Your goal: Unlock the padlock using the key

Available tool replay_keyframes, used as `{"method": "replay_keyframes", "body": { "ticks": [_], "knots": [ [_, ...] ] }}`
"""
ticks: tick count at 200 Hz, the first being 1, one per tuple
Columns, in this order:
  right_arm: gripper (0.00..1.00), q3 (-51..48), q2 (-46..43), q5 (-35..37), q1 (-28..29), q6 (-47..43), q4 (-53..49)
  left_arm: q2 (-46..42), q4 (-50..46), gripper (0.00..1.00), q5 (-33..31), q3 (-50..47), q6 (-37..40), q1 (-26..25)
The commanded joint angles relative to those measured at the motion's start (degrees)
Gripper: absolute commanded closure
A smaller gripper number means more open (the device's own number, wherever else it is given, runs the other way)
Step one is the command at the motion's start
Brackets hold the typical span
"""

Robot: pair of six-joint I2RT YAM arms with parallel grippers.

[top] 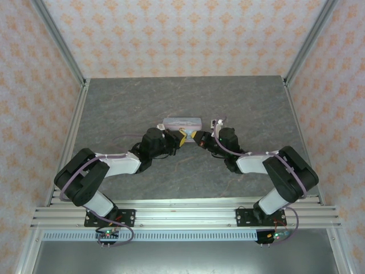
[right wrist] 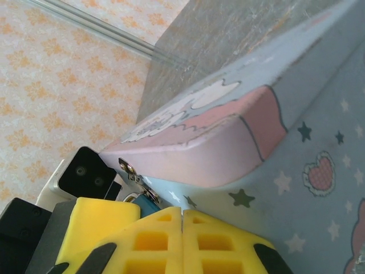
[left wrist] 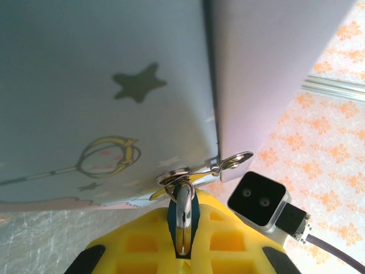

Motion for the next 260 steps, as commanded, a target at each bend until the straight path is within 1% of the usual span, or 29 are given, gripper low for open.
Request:
{"method": "replay_keyframes", "body": {
  "ticks": [1,30,79,113,145,172,219,240,260],
  "knots": [
    [1.00,-0.3,-2.1,1.3,1.4,-3.5,3.3,-3.2,7.1,1.00,9.6,2.6,1.8,-3.5],
    [1.00,-0.8,-3.3,1.8,1.4,-4.6,3.3,-3.5,8.2,1.00,9.5,2.5,1.7,-3.4],
    [1.00,-0.8,-3.0,0.3,1.6,-4.7,4.3,-2.5,10.1,1.00,9.3,2.9,0.9,-3.4],
    [1.00,-0.1,-2.7,-1.9,1.8,-1.5,6.4,-1.9,9.0,1.00,9.3,3.8,1.4,-3.6],
    [1.00,2.0,-2.8,-3.6,3.5,-0.1,5.8,-1.5,8.0,1.00,9.1,4.5,2.1,-3.9],
    [1.00,3.5,-1.9,-4.1,4.9,1.0,6.4,-1.5,8.0,1.00,8.8,4.6,2.3,-4.6],
    [1.00,5.3,-0.1,-3.5,5.0,3.4,8.1,-1.2,7.7,1.00,8.5,5.0,2.7,-5.9],
    [1.00,6.2,0.4,-4.0,5.1,4.6,8.0,-1.1,5.7,1.00,8.5,5.2,3.7,-6.4],
    [1.00,7.7,0.7,-4.8,5.0,5.8,5.5,-1.1,0.9,1.00,8.5,5.3,6.2,-6.5]
  ]
}}
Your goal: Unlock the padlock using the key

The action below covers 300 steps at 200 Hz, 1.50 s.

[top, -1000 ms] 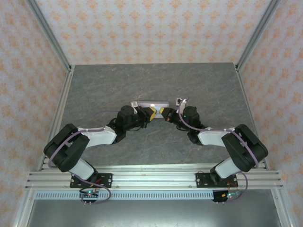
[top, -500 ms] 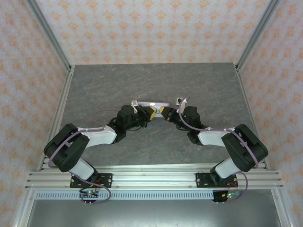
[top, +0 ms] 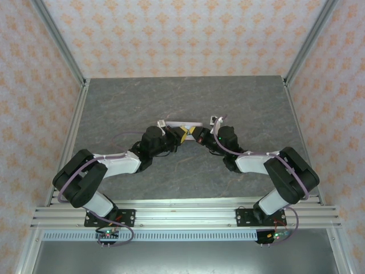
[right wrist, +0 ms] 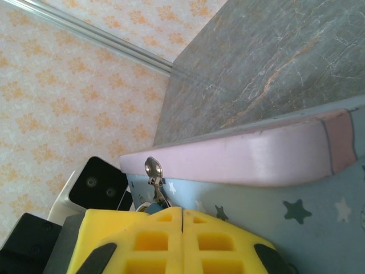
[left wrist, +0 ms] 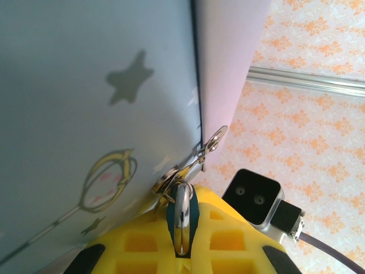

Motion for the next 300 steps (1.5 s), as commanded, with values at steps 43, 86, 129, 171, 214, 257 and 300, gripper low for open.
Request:
{"method": "replay_keyframes", "body": {
  "ticks": [43,86,129,171,214,257,300],
  "knots": [
    [1.00,6.3,1.7,-7.3,3.5,5.6,-1.0,0.4,-4.6,1.00,8.8,2.5,8.9,-5.7],
    [1.00,7.1,3.9,-6.3,3.7,10.4,1.5,2.1,-3.8,1.00,9.6,3.6,11.4,-6.8],
    [1.00,9.0,4.7,-4.2,4.8,11.8,-1.9,5.3,-0.2,1.00,10.1,4.0,10.6,-8.2],
    [1.00,8.9,8.9,-4.0,4.7,19.4,6.4,6.2,1.8,1.00,10.0,3.2,10.2,-8.5],
    [1.00,9.5,11.5,-4.2,4.7,26.3,12.1,6.3,2.6,1.00,9.9,1.2,12.7,-8.5],
    [1.00,8.7,12.3,-3.8,3.7,33.8,14.8,4.2,-4.7,1.00,11.2,0.0,25.7,-8.0],
    [1.00,6.3,13.5,-3.5,1.0,41.7,18.7,-1.1,-17.4,1.00,11.7,0.0,42.6,-7.0]
  ]
}}
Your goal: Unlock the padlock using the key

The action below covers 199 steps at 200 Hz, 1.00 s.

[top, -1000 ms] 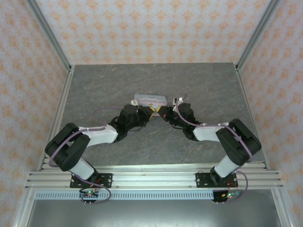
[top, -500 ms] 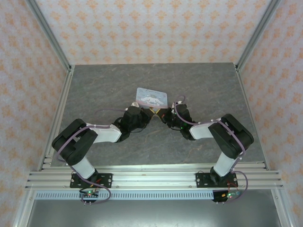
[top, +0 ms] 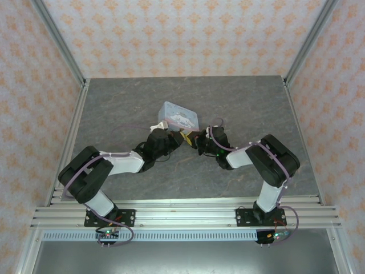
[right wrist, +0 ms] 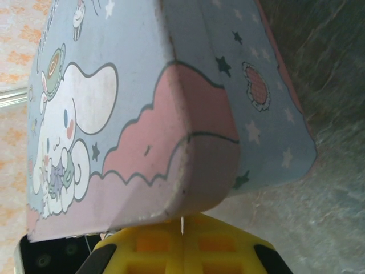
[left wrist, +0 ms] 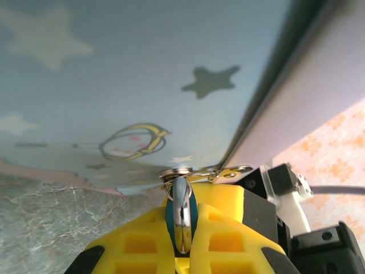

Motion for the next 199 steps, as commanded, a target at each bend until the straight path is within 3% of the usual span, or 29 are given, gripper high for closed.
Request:
{"method": "replay_keyframes", "body": {
  "ticks": [1,33,77,121,137,165,199],
  "knots": [
    [1.00,2.5,0.3,-1.7,-0.1,8.0,16.2,-3.7,-9.8,1.00,19.9,-0.5,14.8,-5.6],
    [1.00,2.3,-0.7,-2.9,-1.7,9.3,12.8,-5.6,-12.2,1.00,22.4,-2.5,20.3,-2.7],
    [1.00,3.2,-1.4,-4.2,-2.1,7.3,8.5,-2.8,-8.1,1.00,23.3,-4.9,18.7,-1.0],
    [0.64,2.4,-2.4,-3.6,-2.1,4.4,6.1,2.8,1.9,1.00,23.7,-6.3,10.6,-1.1],
    [0.55,2.1,-3.6,-3.1,-2.1,2.8,4.2,4.0,3.7,1.00,23.3,-6.1,8.0,-1.2],
    [0.46,1.1,-6.2,-2.0,-2.3,-0.8,0.0,5.4,6.5,1.00,22.6,-6.2,4.0,-1.8],
    [0.44,0.4,-10.1,-0.2,-2.3,-6.0,-6.4,9.9,11.8,1.00,22.6,-6.4,-0.8,-2.4]
  ]
}}
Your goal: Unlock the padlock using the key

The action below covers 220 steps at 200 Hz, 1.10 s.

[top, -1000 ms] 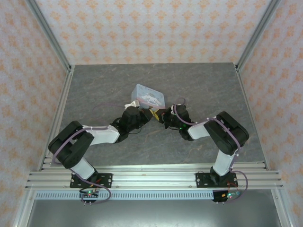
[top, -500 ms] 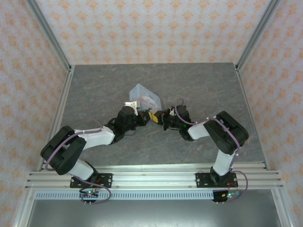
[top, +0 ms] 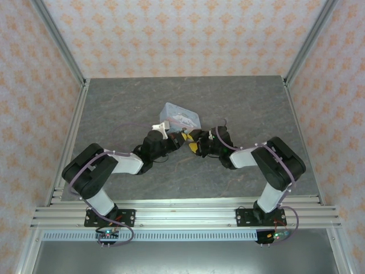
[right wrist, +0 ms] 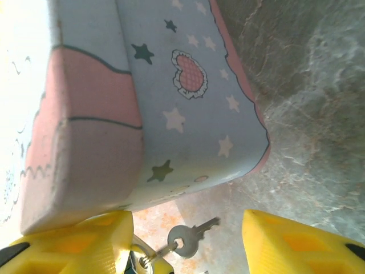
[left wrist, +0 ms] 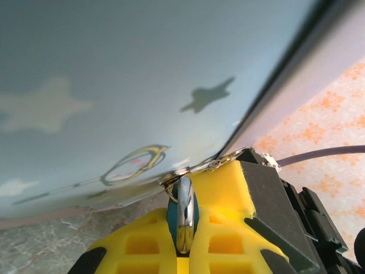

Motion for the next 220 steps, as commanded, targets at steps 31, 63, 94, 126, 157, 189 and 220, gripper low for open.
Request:
{"method": "replay_keyframes", "body": {
  "ticks": [31,63,94,126,157,189,220],
  "knots": [
    [0.43,2.4,-9.4,4.5,-0.1,-10.8,-3.9,10.8,1.4,1.00,13.8,-2.5,-7.6,-5.4],
    [0.43,2.4,-11.3,5.8,-0.2,-13.7,-8.0,13.8,3.7,1.00,13.3,-2.1,-9.4,-5.6],
    [0.43,1.5,-11.7,6.2,-0.2,-14.5,-8.8,14.9,2.0,1.00,12.6,-1.5,-8.8,-5.5],
    [0.43,0.9,-12.9,7.2,-0.5,-16.9,-11.1,12.1,-2.3,0.82,12.0,-1.4,-7.0,-5.6],
    [0.43,1.4,-13.7,7.1,-2.1,-18.8,-13.0,8.7,-6.6,0.49,10.9,-1.6,-5.7,-5.5],
    [0.43,1.7,-13.7,6.3,-3.2,-19.8,-14.1,3.4,-11.2,0.37,9.9,-1.8,-4.3,-5.2],
    [0.43,1.0,-14.8,6.2,-3.4,-20.6,-15.0,-4.6,-17.2,0.32,8.5,-2.4,-3.2,-3.4]
  ]
}}
